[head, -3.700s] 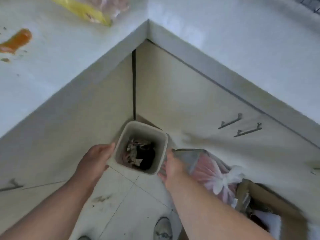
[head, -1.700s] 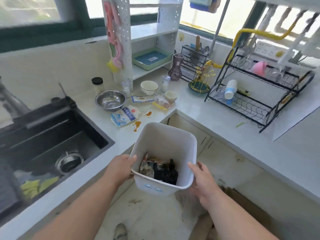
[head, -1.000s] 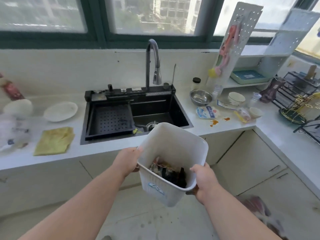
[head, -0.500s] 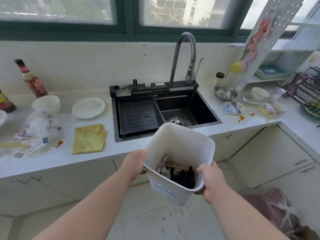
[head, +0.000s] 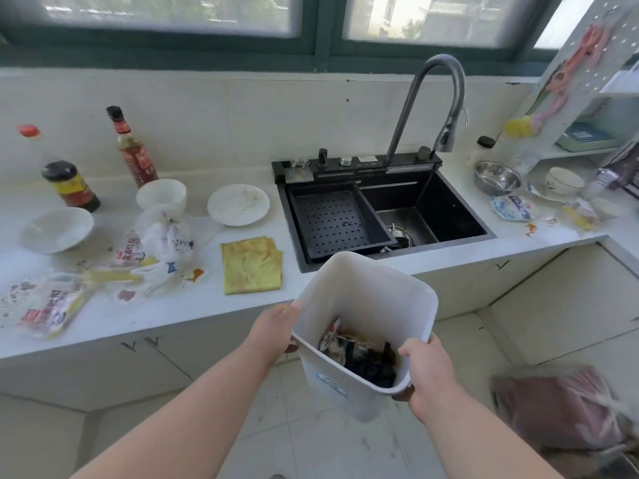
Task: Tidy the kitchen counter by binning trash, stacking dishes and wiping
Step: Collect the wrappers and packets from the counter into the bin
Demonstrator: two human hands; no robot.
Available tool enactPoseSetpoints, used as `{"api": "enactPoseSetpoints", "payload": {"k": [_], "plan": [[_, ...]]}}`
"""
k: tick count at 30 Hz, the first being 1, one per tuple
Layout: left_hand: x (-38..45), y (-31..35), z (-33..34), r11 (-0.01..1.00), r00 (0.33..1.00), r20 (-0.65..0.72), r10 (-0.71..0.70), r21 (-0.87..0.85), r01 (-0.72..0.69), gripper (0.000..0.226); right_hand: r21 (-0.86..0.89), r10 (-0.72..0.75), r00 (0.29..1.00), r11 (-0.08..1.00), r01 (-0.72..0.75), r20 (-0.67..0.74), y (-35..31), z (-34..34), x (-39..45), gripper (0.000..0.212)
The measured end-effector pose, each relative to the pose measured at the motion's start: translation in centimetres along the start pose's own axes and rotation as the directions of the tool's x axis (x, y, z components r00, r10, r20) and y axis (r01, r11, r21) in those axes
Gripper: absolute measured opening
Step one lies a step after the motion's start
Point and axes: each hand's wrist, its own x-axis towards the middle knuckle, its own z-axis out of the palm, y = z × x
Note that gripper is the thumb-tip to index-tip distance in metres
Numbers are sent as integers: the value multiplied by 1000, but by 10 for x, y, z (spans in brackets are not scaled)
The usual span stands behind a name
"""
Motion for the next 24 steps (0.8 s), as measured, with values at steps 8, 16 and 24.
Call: {"api": "enactPoseSetpoints", "payload": {"k": [8,16,24], "plan": [[-46,-39,-42,988,990,-137,-22,-155,0,34,-44,21,996,999,-17,89,34,26,-29,44],[-71,-58,-93,988,988,-157,-7,-154,-18,38,-13,83,991,997,-82,107,57,51,-83,45],[-46,-66,-191,991,971,-201,130,37,-125,24,37,59,998,998,-58,-25,67,99,-105,46]]}}
